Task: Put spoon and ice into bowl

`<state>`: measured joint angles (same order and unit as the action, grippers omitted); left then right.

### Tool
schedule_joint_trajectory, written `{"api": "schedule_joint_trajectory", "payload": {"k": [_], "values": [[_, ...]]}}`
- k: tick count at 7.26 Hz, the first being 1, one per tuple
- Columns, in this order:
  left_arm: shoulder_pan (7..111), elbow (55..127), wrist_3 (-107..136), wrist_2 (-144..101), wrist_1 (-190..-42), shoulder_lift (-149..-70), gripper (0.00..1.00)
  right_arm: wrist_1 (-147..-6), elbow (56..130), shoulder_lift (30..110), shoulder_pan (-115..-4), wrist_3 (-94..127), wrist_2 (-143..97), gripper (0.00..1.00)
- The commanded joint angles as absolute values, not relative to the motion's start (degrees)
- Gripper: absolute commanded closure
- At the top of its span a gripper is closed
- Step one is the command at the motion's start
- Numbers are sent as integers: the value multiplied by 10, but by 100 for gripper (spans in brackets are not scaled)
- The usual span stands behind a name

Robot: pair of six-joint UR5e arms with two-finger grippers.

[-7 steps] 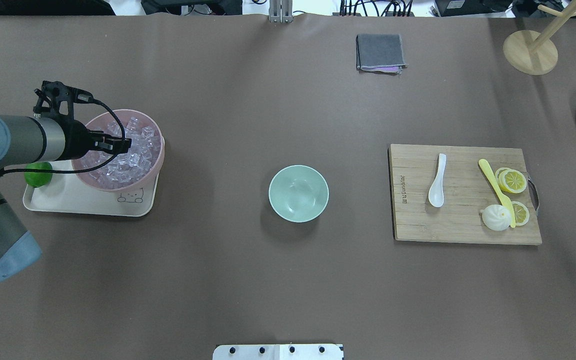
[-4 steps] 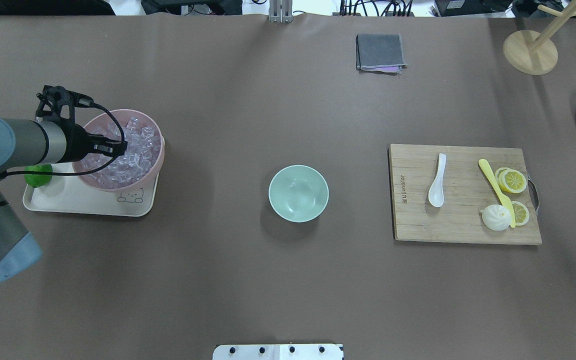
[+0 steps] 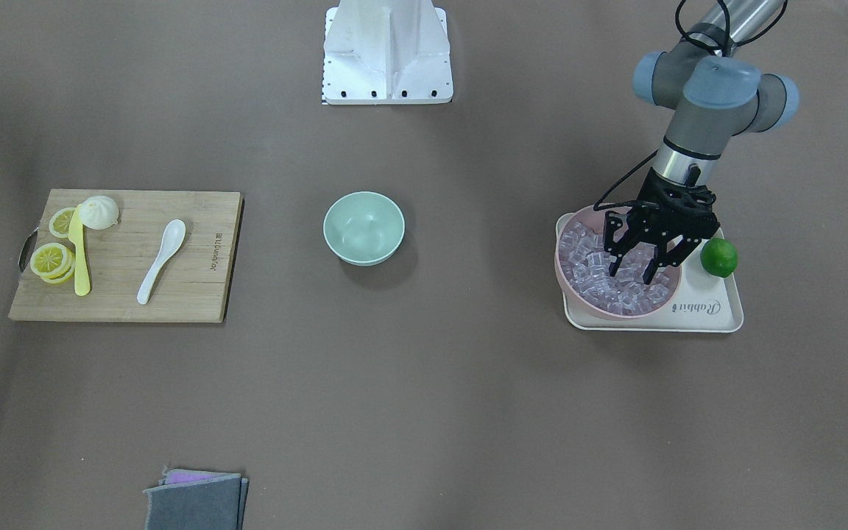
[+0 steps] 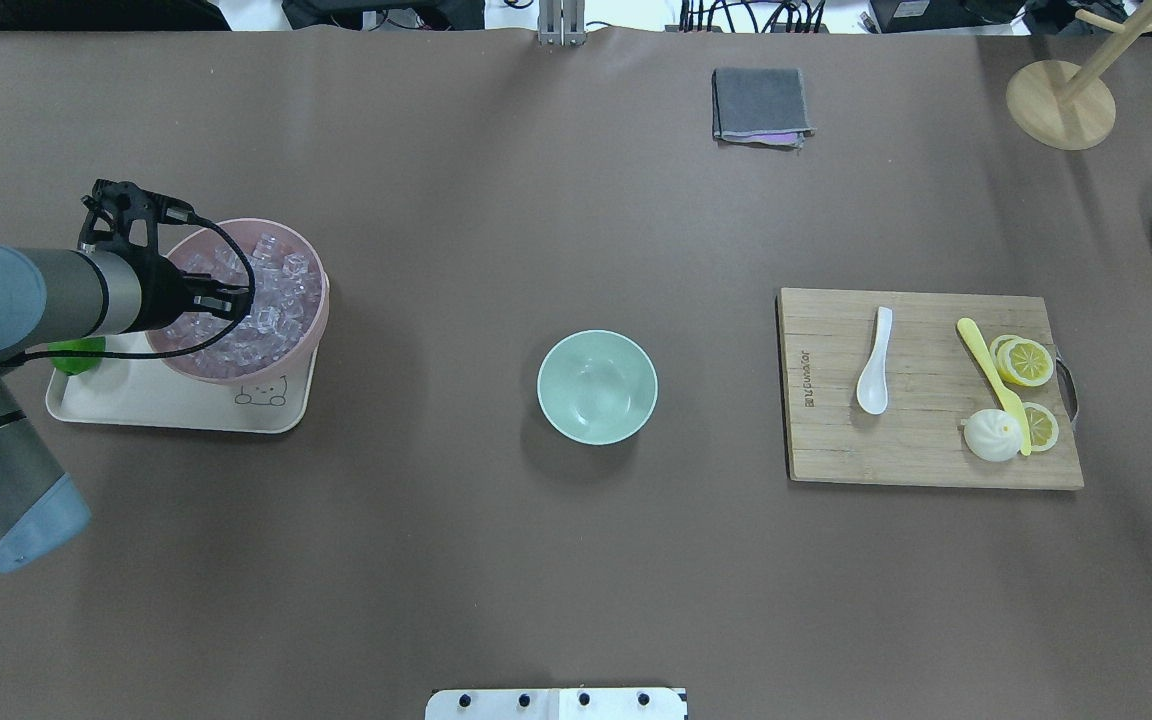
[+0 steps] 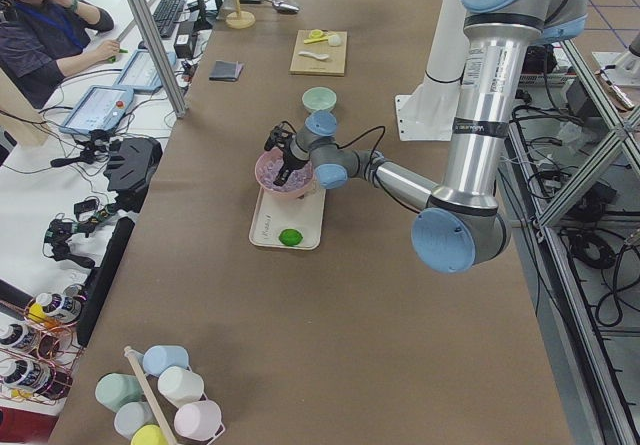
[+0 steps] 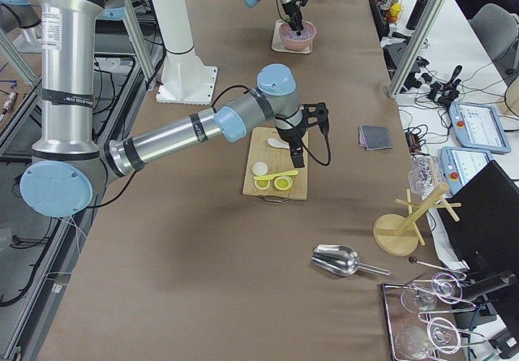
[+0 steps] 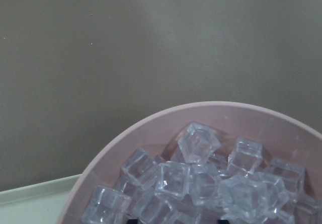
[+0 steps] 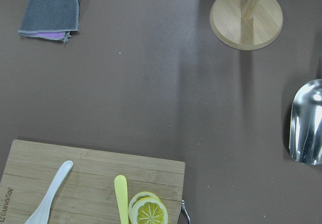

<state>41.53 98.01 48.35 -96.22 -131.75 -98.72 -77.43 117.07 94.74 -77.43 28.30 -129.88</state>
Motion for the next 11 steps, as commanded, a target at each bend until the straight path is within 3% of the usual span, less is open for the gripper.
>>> {"api": "schedule_joint_trajectory", "payload": {"k": [1, 2, 3, 5, 7, 11], "values": [[412, 980, 483, -953, -1317, -984, 39, -775, 1171, 949, -774, 283, -1300, 0], [412, 981, 483, -947, -1317, -984, 42, -775, 1171, 949, -774, 283, -1300, 0], [412, 982, 483, -947, -1317, -983, 55, -774, 1171, 950, -774, 283, -1300, 0], [412, 984, 483, -946, -1318, -982, 97, -775, 1171, 950, -774, 282, -1300, 0], [413, 990, 483, -942, -1319, -981, 100, -774, 1171, 951, -774, 283, -1301, 0], [417, 1077, 512, -976, -1320, -980, 100, -774, 1171, 951, -774, 283, -1300, 0]]}}
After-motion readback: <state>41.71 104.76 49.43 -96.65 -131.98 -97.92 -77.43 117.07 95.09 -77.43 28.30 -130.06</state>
